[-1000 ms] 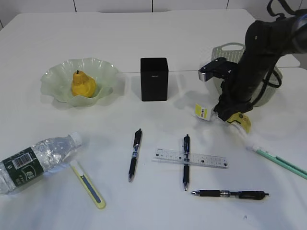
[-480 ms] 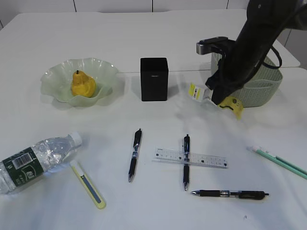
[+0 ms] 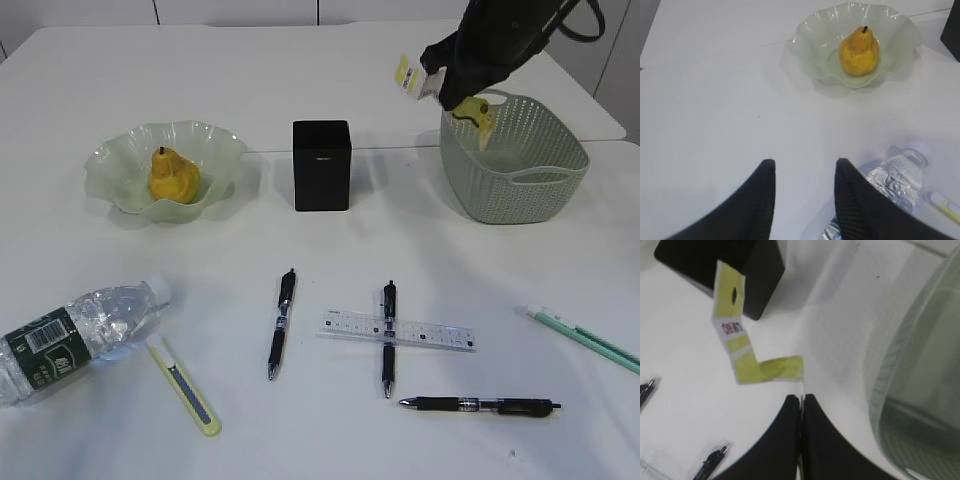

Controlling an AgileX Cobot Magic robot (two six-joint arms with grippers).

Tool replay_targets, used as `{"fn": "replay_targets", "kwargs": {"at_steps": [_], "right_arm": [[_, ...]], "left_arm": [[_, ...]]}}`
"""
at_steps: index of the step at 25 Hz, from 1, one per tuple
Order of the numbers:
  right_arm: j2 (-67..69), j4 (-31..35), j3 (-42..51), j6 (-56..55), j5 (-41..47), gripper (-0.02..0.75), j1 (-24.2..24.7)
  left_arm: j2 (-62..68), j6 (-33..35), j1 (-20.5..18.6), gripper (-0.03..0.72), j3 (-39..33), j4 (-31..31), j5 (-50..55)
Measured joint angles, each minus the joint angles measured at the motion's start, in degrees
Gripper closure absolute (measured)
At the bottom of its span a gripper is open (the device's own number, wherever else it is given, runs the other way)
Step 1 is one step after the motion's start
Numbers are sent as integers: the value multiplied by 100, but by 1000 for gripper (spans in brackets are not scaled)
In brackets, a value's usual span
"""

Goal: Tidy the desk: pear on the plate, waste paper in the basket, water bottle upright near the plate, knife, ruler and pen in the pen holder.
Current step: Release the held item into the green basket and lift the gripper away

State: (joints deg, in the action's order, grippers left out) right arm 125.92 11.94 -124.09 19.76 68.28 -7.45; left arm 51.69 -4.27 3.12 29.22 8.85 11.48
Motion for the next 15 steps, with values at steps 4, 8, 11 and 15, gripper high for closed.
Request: {"fn": "replay_targets", "kwargs": {"at_steps": [4, 8, 11, 15], "right_arm": [[0, -762, -329, -635, -95, 723, 0], [0, -1454, -361, -1183, -260, 723, 0], [4, -1815, -361, -1571, -475, 723, 27], [72, -2064, -361, -2019, -676, 723, 141]], "left_arm": [[0, 0, 0, 413, 0, 0, 0], [0, 0, 0, 413, 0, -51, 0], [0, 0, 0, 413, 0, -167, 0], [0, 0, 0, 413, 0, -222, 4]]}}
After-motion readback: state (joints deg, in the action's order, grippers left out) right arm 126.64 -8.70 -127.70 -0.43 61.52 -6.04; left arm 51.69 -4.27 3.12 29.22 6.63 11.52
